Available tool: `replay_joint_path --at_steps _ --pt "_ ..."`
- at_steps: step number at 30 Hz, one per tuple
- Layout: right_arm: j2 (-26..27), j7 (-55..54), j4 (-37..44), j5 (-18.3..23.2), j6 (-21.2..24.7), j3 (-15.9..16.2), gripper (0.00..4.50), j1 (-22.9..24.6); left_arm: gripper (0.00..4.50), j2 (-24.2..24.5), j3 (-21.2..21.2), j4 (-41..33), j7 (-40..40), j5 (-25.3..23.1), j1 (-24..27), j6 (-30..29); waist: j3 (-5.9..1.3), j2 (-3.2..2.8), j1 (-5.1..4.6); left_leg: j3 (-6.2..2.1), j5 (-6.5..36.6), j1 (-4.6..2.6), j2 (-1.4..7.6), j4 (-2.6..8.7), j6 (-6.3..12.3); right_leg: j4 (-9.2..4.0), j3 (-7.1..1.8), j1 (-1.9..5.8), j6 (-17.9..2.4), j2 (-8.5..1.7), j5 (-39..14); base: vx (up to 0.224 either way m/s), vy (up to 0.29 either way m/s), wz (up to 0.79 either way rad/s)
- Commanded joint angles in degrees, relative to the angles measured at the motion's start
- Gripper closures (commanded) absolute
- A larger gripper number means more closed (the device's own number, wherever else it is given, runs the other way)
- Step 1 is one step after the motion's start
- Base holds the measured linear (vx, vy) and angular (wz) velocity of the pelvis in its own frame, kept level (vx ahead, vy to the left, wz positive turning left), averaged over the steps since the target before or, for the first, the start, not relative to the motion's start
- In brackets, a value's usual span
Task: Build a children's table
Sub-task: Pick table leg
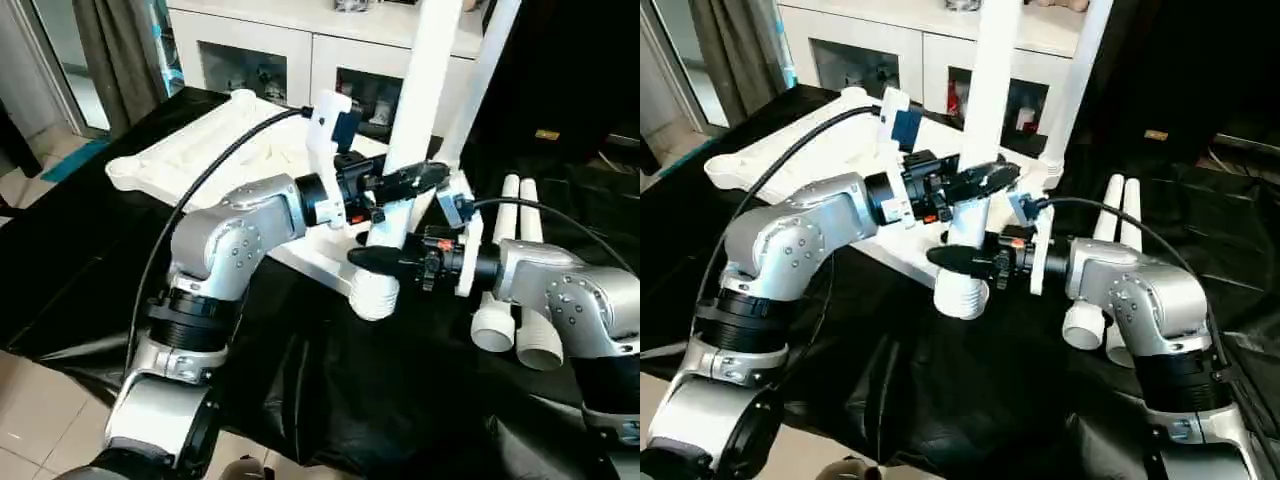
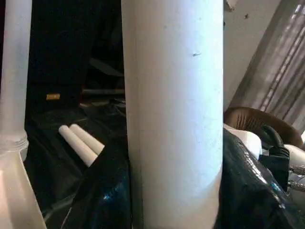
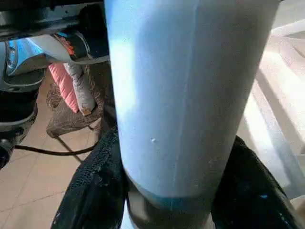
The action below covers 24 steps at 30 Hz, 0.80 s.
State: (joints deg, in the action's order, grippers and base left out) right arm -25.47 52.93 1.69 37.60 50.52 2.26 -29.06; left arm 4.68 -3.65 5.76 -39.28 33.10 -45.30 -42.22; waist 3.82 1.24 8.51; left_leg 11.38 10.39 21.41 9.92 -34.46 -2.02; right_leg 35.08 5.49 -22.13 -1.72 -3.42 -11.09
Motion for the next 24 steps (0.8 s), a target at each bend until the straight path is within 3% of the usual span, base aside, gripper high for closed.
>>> replay_joint_path --at_steps 1,3,6,10,12,15,17,18,19,20,21,24 --pt "0.41 -0.64 0.56 -0.03 -1.37 -1.35 2.61 0.55 1.92 -0.94 1.87 -0.41 0.55 0.97 -0.20 1.36 -4.64 0.54 0.13 -2.05 3.84 -0.73 3.85 3.26 1.64 -3.95 -3.81 3.19 -8.73 -6.22 -8.83 0.000 0.000 0.00" --pt "0.83 -0.86 0.53 0.42 -1.66 -1.97 2.61 0.56 1.83 -1.31 2.42 -0.33 1.00 0.84 -0.09 2.49 -4.64 0.58 0.17 -2.02 3.91 -0.65 3.82 3.22 1.82 -4.00 -3.82 3.22 -8.99 -6.32 -8.72 0.000 0.000 0.00" --pt "2.21 -1.87 0.16 1.13 -3.10 -3.61 2.61 0.47 1.61 -3.32 4.47 -0.32 4.05 -1.24 0.19 10.70 -4.65 0.59 0.13 -2.12 4.02 -0.61 3.92 3.26 2.08 -4.09 -3.78 3.22 -8.86 -6.21 -8.64 0.000 0.000 0.00" --pt "3.10 -3.18 -0.35 0.76 -4.51 -4.40 2.62 0.35 1.61 -4.92 9.89 1.14 6.71 1.88 -1.82 12.53 -4.69 0.62 0.11 -2.07 3.95 -0.64 3.85 3.21 1.96 -3.90 -3.74 3.27 -9.16 -6.26 -8.28 0.000 0.000 0.00" --pt "4.22 -4.87 -0.51 0.73 -5.81 -5.61 2.62 0.28 1.61 -3.59 13.68 4.58 6.10 3.45 -3.58 14.62 -4.63 0.68 0.07 -1.98 4.23 -0.68 3.57 3.21 1.97 -4.14 -3.68 3.16 -8.71 -6.16 -9.45 0.000 0.000 0.00" --pt "5.00 -6.64 -0.95 -0.18 -7.04 -6.51 2.62 0.14 1.61 -1.71 13.26 6.94 4.63 1.74 -3.98 17.09 -4.60 0.52 -0.04 -2.15 4.66 -0.82 3.72 3.32 1.79 -4.18 -3.64 3.09 -7.70 -6.14 -10.32 0.000 0.000 0.00" --pt "6.38 -14.24 -4.98 -5.07 -12.14 -8.62 2.62 -1.04 1.61 6.39 4.97 12.83 -2.08 -9.41 -3.59 23.58 -4.62 0.05 -0.34 -2.31 4.23 -1.14 3.65 3.68 1.11 -4.32 -3.76 2.43 -4.53 -5.79 -11.85 0.000 0.000 0.00" --pt "6.61 -16.51 -6.53 -6.48 -13.45 -9.11 2.62 -1.52 1.61 8.54 2.29 14.37 -3.57 -12.74 -3.44 25.13 -4.70 0.01 -0.39 -2.31 4.41 -1.35 3.63 3.72 0.67 -4.32 -3.75 2.23 -4.02 -5.69 -12.12 0.000 0.000 0.00" --pt "6.29 -18.83 -8.72 -8.80 -15.54 -9.14 2.62 -1.84 1.61 10.93 -1.24 15.95 -6.39 -16.47 -2.68 28.67 -4.74 -0.23 -0.48 -2.29 4.21 -1.44 3.74 3.78 -0.64 -4.07 -3.82 2.36 -4.05 -5.81 -11.25 0.000 0.000 0.00" --pt "6.29 -18.83 -8.72 -8.80 -15.54 -9.14 2.62 -1.84 1.61 10.93 -1.24 15.95 -6.39 -16.47 -2.68 28.67 -4.76 -0.32 -0.55 -2.22 4.79 -1.69 3.94 3.87 -1.61 -3.94 -3.90 2.24 -4.80 -5.93 -10.42 0.000 0.000 0.00" --pt "6.05 -20.62 -10.73 -10.63 -17.82 -9.43 2.62 -2.03 1.61 12.96 -4.35 17.61 -9.81 -19.43 -1.93 31.97 -4.88 -0.57 -0.26 -2.30 4.61 -1.70 3.89 3.82 -1.81 -3.88 -3.85 2.25 -5.20 -6.06 -9.41 0.000 0.000 0.00" --pt "5.84 -21.40 -12.02 -11.87 -20.69 -10.20 2.62 -1.58 1.61 15.37 -9.17 20.84 -15.67 -23.25 -0.94 36.48 -4.91 -0.30 -0.34 -2.02 4.61 -1.50 3.87 3.85 -1.73 -3.37 -4.00 2.52 -7.46 -6.19 -5.20 0.000 0.000 0.00"
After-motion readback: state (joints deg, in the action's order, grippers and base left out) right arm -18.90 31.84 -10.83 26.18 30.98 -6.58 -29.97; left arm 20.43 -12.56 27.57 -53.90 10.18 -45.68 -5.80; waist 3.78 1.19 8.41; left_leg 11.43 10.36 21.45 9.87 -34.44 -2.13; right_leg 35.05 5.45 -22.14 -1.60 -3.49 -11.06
